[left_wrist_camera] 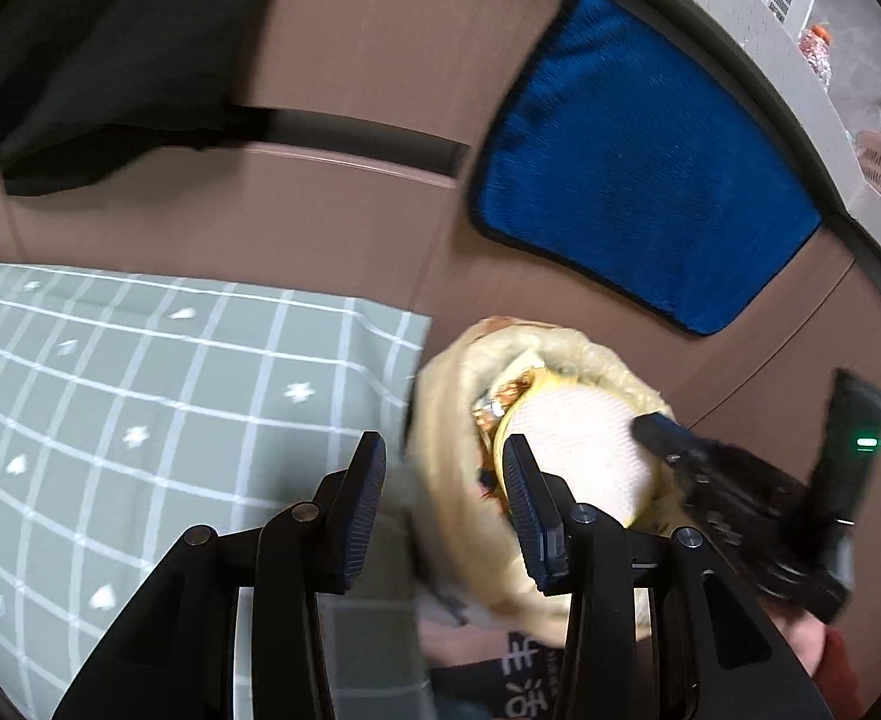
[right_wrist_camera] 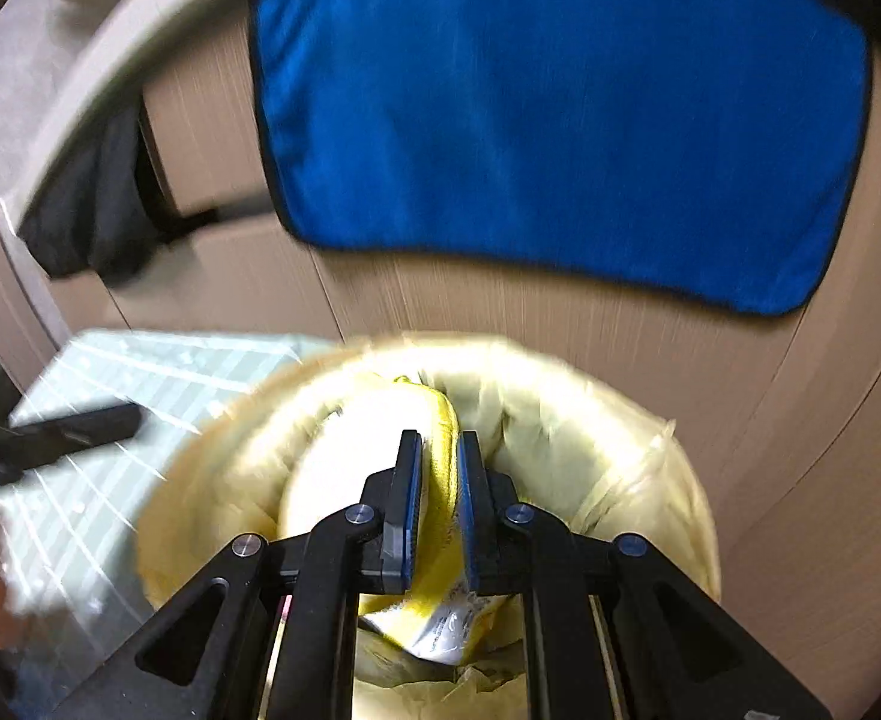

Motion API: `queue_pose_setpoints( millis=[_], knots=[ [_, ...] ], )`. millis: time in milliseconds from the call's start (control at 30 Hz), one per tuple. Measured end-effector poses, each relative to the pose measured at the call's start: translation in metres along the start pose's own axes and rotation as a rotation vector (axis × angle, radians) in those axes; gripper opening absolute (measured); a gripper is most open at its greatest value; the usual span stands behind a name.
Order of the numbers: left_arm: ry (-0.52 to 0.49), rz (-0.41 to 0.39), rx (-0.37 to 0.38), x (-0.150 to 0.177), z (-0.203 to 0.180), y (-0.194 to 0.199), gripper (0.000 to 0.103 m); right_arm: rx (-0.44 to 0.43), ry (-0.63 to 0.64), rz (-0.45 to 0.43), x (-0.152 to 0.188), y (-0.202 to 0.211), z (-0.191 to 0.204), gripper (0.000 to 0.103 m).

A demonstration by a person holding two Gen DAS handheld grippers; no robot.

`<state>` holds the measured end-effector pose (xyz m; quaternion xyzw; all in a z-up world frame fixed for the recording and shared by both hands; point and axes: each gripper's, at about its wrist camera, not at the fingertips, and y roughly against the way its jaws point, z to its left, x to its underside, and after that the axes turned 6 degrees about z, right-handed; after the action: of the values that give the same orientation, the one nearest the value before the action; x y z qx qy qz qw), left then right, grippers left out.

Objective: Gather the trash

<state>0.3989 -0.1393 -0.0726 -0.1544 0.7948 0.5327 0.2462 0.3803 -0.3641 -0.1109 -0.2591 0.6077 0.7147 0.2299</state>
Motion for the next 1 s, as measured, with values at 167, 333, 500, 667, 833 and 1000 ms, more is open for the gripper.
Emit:
queue_pose_setpoints(
  millis=[167,333,500,667,833,1000],
  knots=[
    [0.011,-0.021,-0.044,0.012,0.012,0.027,0.042,-0.004,-0.037,0.07,0.011,-0.017,-0.004,0.017],
    [-0.018,-0.087,-0.088,0.028,0.01,0.06,0.042,0.018,-0.067,0.005,0.019,0.018,-0.004,0.054],
    [-0.061,-0.154,-0.127,0.058,-0.003,0.1,0.042,0.022,-0.067,-0.069,0.031,0.078,0.01,0.055],
    [-0.129,-0.26,-0.221,0.104,-0.017,0.153,0.043,-0.054,-0.075,-0.144,0.059,0.152,0.042,0.066],
    [-0.158,-0.306,-0.288,0.151,-0.02,0.2,0.044,-0.124,-0.015,-0.15,0.092,0.201,0.093,0.07],
    [-0.102,-0.324,-0.294,0.188,-0.007,0.232,0.044,-0.064,0.068,-0.194,0.125,0.237,0.14,0.07]
  ],
)
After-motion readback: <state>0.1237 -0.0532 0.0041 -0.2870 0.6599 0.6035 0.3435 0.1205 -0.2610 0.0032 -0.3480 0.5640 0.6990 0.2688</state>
